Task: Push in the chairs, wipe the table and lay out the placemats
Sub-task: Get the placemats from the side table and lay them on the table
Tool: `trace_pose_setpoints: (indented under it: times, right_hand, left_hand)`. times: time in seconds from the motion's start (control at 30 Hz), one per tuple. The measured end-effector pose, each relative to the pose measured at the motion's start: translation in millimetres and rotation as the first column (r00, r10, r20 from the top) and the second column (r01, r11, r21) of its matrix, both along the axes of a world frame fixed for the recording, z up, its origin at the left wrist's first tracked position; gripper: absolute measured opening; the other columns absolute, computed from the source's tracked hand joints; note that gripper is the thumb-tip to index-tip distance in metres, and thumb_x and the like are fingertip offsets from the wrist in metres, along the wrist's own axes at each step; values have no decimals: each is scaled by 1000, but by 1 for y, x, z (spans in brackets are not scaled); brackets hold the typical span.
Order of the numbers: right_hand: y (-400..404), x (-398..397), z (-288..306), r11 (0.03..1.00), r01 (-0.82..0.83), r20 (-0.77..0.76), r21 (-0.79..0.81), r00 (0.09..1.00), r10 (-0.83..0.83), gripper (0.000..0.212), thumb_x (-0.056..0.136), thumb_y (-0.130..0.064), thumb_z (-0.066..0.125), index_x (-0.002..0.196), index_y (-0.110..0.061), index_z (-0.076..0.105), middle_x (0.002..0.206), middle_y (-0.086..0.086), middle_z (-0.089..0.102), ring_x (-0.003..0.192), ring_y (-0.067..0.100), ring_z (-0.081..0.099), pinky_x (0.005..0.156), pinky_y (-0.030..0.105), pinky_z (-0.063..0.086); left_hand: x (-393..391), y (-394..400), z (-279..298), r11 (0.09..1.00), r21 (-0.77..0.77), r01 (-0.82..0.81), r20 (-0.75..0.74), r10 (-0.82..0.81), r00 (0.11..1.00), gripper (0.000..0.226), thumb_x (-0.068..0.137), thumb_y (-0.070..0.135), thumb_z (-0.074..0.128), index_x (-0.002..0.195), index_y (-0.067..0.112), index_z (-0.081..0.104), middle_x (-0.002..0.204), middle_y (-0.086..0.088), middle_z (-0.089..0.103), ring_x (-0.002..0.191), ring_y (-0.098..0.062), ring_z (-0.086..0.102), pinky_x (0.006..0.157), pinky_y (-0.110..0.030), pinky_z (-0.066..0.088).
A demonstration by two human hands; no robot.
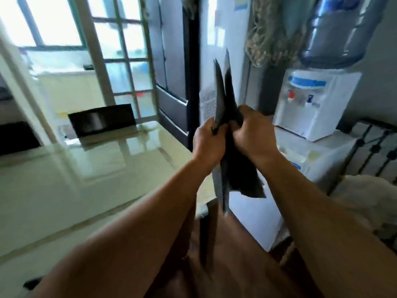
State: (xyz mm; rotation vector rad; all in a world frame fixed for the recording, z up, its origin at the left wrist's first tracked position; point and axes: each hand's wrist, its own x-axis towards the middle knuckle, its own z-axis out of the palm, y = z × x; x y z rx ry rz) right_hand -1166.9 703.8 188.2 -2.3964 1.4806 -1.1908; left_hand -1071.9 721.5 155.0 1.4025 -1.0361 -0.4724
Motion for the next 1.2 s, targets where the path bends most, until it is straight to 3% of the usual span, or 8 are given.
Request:
trace_pose_setpoints:
  times: [0.1,0.23,0.47,0.6,0.73,0.87,1.03,1.2]
  right_hand:
    - [-2,78,5,984,-177,11,-24,984,177,20,93,-24,49,106,-11,55,109,15,64,103,35,57,72,31,33]
    - [-10,163,-2,939,-341,-2,35,940,341,26,94,-28,47,115,-15,55,114,12,62,108,33,56,82,33,39]
    - [-87,259,-63,822,-507,24,260,854,519,38,89,-31,61,124,-16,60,119,11,66,111,31,59,91,32,44]
    - [-153,294,-125,705,-497,-67,505,792,607,34,87,-29,63,117,-12,64,116,13,68,108,31,61,88,34,47]
    - [-195,310,-184,739,-270,-315,618,776,547,49,85,-41,62,124,-11,54,127,15,61,116,31,55,93,35,45]
    - [-201,327,-214,852,-204,-558,483,678,479,89,83,-56,58,150,-19,14,156,8,21,142,29,20,113,43,20]
    - [-167,339,-232,669,-374,-513,642,439,738,87,84,-52,59,151,-35,6,161,0,3,147,25,4,116,47,10]
    - [-129,316,-268,607,-268,-572,748,204,794,86,87,-50,56,151,-35,0,160,2,-12,147,28,-9,115,54,7]
  left_hand:
    - [77,15,7,992,-29,-120,3,120,993,7,84,21,56,85,20,63,86,-10,70,74,-18,59,74,-39,52]
    - [160,31,-1,970,-16,-242,40,242,969,10,82,24,55,87,22,64,81,-6,68,79,-25,62,79,-48,53]
    - [283,31,-48,884,233,-405,60,403,913,18,88,24,58,104,22,64,99,-4,70,91,-24,66,88,-45,55]
    - [342,27,-92,690,510,-514,246,455,856,41,88,25,60,127,12,54,119,-8,65,104,-25,62,95,-38,50]
    - [371,26,-139,426,592,-684,508,461,728,51,86,21,60,134,19,45,130,-13,55,118,-30,52,98,-36,42]
    - [382,19,-175,364,604,-709,628,331,705,75,81,32,66,144,24,26,141,-11,36,129,-30,36,110,-39,31]
    - [352,6,-210,461,734,-499,522,86,849,77,81,44,64,145,31,23,156,-3,19,142,-25,18,117,-41,18]
    - [315,16,-250,368,852,-371,443,-130,887,76,85,55,51,147,34,12,159,2,-2,146,-19,-4,119,-43,5]
